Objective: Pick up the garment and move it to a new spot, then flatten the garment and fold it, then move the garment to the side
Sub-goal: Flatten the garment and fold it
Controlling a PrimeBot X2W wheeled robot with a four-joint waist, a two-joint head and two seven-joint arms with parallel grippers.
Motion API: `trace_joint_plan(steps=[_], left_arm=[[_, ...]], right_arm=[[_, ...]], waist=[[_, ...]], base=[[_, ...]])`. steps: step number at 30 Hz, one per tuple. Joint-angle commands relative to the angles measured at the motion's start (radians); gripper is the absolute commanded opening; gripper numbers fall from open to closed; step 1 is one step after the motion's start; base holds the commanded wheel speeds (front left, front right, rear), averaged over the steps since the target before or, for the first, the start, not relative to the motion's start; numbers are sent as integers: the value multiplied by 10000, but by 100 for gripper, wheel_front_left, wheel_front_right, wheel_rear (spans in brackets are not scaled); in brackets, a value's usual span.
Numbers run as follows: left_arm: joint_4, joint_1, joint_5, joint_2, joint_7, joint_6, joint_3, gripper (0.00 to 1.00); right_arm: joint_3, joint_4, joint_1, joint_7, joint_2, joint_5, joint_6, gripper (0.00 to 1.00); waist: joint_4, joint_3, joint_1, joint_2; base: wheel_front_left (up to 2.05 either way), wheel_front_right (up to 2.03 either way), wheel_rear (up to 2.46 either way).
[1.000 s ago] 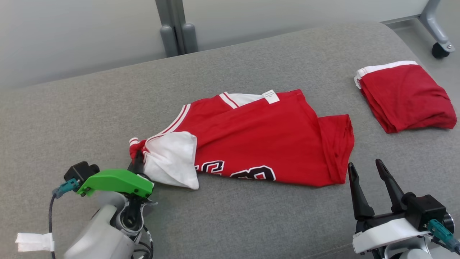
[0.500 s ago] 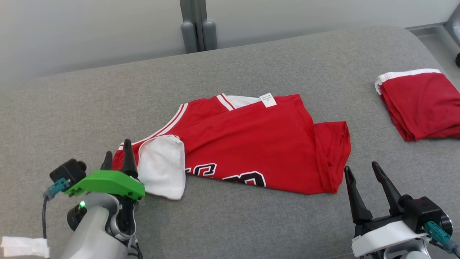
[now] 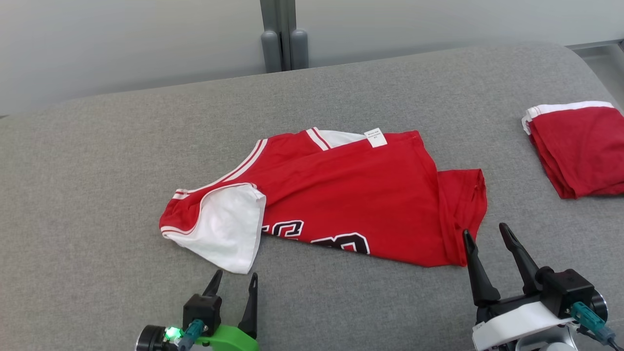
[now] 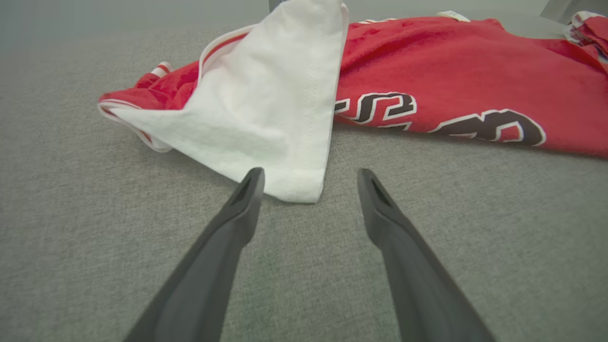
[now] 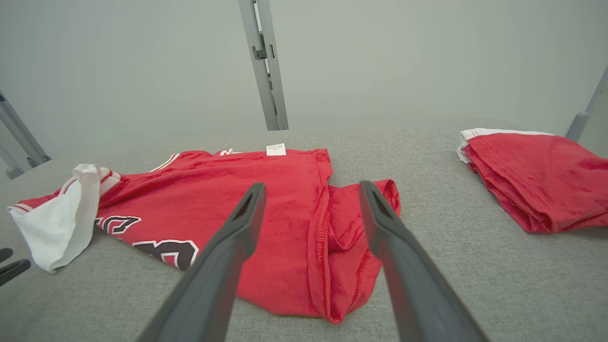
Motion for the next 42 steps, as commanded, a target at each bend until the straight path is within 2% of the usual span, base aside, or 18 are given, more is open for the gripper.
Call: trace_joint_plan(steps=[1,8,15,16,17,18,19,20,27,36,39,42], left_arm=[[227,-73,86,-1,3,55,50,100],[1403,-642,-173,-261,3,-132,503,100],[1841,-982,-238,-452,3,-321,796,100],[1884,-1020,-224,-469,3,-325,831,97],[1910,-1040,-215,-480,3,-318,862,49],[1932,-1055,-203,-496,3,-308,903,36],[1935,-1061,-187,-504,3,-306,931,3],[1931,-1063,-160,-520,3,-332,953,0],[1687,-739,-271,-563,3,-502,1166,0],[70,-209,-298,-570,3,-596,1940,0],[-553,-232,-150,-569,3,-649,2225,0],[-953,-440,4,-568,3,-703,2435,0]], right_arm=[[29,27,-137,-26,-16,73,0,100],[43,60,-181,-26,-129,113,0,100],[-23,61,-156,-26,-182,128,0,100],[-18,69,-174,-26,-190,133,0,100],[-17,73,-188,-26,-197,136,0,100],[-17,73,-203,-26,-202,140,0,100],[-28,75,-209,-26,-202,139,0,100],[-38,77,-210,-26,-206,132,0,100],[-128,46,-46,-26,-182,83,0,100],[-336,119,-342,-26,-63,282,0,100],[-72,511,-844,-26,-186,443,0,100],[130,1434,-1635,-25,-471,914,-3,100]], waist=[[-29,36,0,0],[-302,167,0,0],[-464,263,0,0],[-481,269,0,0],[-493,271,0,0],[-504,270,0,0],[-508,266,0,0],[-508,255,0,0],[-385,171,0,0],[55,240,0,0],[195,432,0,0],[302,720,0,0]], base=[[0,0,0],[0,0,0],[0,0,0],[0,0,0],[0,0,0],[0,0,0],[0,0,0],[0,0,0],[0,0,0],[0,0,0],[0,0,0],[0,0,0]])
